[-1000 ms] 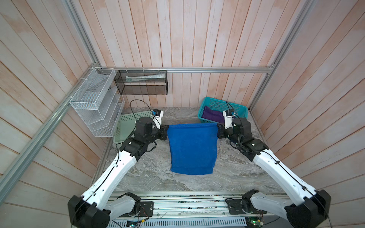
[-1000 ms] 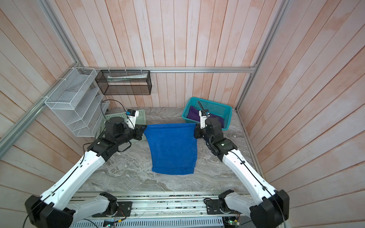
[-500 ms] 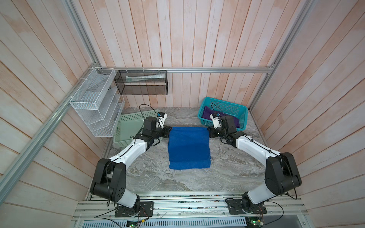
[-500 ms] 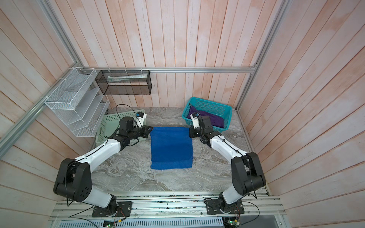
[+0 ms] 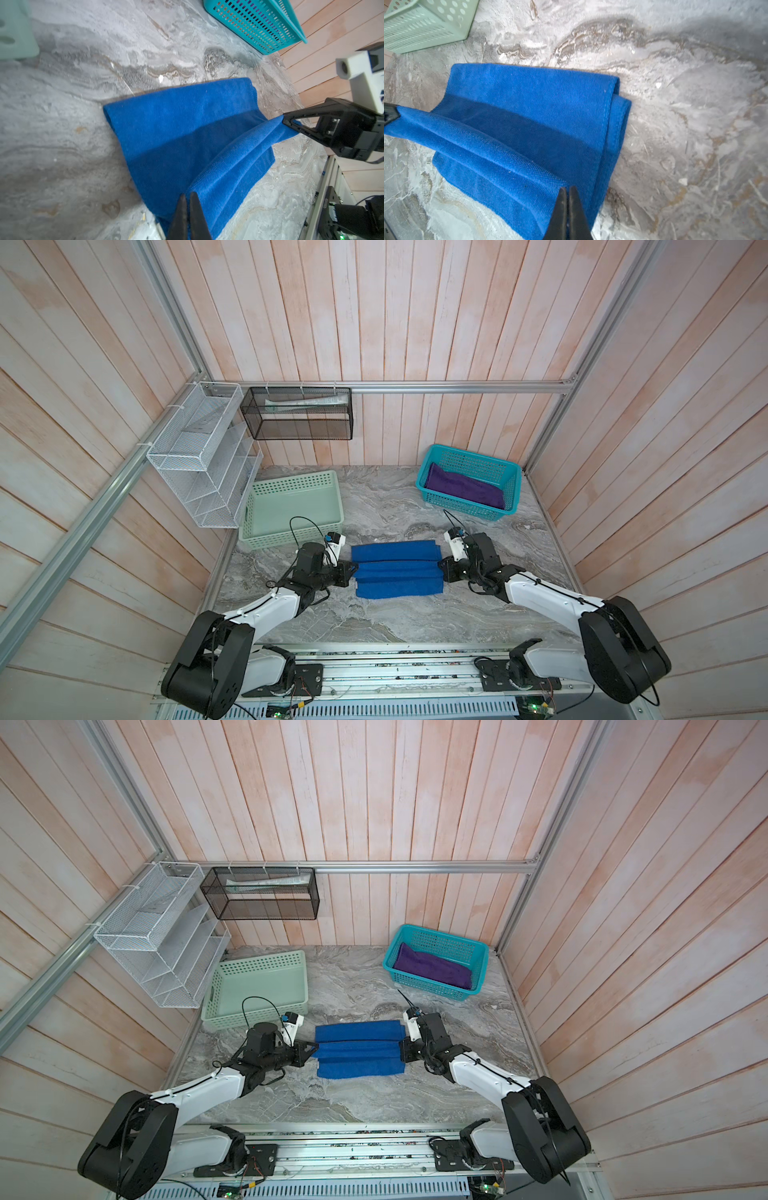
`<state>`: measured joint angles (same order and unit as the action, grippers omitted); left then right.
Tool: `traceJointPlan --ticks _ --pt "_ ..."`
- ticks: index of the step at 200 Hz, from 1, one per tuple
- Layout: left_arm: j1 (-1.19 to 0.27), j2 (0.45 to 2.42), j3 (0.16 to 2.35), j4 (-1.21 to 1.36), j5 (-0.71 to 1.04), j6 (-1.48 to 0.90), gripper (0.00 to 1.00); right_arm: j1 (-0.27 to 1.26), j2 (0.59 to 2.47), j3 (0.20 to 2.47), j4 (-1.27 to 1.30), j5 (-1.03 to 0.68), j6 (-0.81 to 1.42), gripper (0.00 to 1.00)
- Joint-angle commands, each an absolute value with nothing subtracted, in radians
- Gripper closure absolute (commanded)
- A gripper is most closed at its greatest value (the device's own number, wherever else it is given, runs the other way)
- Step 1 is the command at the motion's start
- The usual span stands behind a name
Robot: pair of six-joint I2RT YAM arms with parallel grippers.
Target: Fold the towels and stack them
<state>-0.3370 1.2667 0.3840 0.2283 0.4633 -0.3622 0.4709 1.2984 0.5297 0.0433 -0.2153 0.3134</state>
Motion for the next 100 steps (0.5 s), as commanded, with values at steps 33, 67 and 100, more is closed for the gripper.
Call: traceJointPlan --ticks 33,67,100 --pt "-0.342 1.176 0.355 0.199 0.427 -0.412 0.74 0.511 1.195 0.534 -0.033 -0.196 0.382 0.78" --pt "-0.342 1.002 0.360 0.063 0.376 -0.421 0.63 0.530 1.042 0.546 -0.163 -0.162 0.442 0.64" --pt "-0.339 0.965 0.369 0.015 0.346 -0.467 0.60 0.526 0.984 0.523 -0.155 -0.088 0.517 0.58"
